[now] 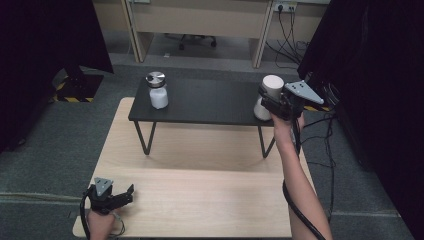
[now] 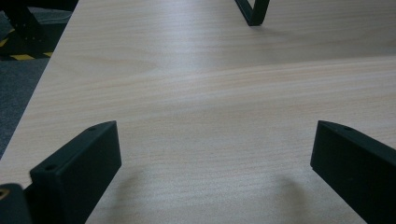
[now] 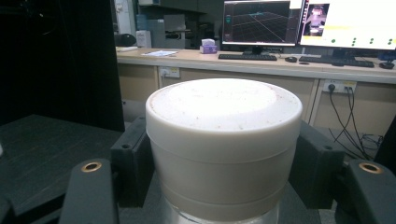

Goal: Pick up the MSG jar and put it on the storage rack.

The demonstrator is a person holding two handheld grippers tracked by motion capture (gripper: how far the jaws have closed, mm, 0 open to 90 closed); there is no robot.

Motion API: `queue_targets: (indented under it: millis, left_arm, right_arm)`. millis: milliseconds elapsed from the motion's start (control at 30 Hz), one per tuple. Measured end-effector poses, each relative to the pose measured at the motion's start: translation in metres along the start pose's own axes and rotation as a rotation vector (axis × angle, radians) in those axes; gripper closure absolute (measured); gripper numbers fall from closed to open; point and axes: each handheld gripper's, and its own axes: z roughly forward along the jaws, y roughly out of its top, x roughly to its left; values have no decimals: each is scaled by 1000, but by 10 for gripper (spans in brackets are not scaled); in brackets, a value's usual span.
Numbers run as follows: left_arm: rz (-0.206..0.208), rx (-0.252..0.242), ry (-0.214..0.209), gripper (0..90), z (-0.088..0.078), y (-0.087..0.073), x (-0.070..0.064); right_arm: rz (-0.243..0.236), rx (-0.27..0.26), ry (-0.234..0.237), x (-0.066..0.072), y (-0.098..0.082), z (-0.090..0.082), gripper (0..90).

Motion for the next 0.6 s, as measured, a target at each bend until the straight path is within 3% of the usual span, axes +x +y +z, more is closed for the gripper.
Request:
queue_targets:
  millis: [600]
  left_arm:
    - [4,0,10,10,0,0,-2]
  right_arm:
    - [2,1,-8,-1,3,27,337]
